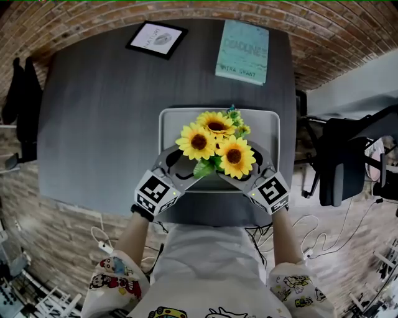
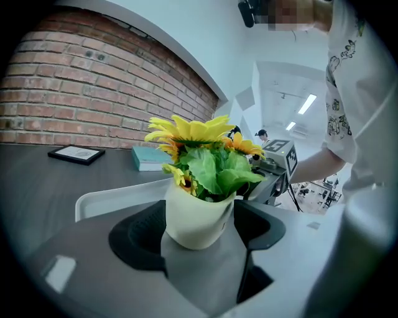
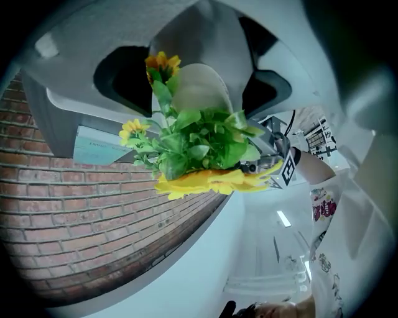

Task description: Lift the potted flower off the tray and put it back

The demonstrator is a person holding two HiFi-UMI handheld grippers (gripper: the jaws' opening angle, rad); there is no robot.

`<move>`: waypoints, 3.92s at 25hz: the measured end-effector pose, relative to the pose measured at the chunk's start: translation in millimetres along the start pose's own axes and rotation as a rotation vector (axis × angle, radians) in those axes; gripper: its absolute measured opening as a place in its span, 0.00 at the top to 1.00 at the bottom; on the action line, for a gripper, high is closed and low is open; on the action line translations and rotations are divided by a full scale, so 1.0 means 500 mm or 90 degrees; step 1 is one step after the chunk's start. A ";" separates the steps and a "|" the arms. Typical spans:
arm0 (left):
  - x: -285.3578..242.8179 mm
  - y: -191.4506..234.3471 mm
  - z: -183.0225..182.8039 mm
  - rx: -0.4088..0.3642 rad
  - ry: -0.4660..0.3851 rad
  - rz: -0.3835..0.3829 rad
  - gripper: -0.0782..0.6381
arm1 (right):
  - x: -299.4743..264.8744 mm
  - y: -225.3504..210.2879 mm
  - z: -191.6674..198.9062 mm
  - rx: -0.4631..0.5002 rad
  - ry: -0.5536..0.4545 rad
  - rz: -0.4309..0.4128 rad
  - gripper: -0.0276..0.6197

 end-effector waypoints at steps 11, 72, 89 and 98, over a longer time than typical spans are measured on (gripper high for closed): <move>-0.014 0.019 0.001 0.003 -0.014 0.053 0.40 | -0.017 -0.023 0.014 -0.016 -0.005 -0.028 0.27; 0.101 -0.114 -0.216 -0.058 -0.105 0.018 0.41 | 0.134 0.059 -0.205 0.111 -0.099 -0.002 0.35; 0.172 -0.191 -0.239 -0.064 -0.095 0.022 0.42 | 0.191 0.151 -0.243 0.132 -0.128 0.000 0.35; 0.177 -0.186 -0.226 -0.047 -0.099 0.029 0.42 | 0.182 0.159 -0.243 0.129 -0.121 0.002 0.35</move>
Point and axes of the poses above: the fingertips, and each gripper's own axes: x backward along the fingers, y to its left, z out of its underside, the point moved 8 cm from there along x, backward along the fingers
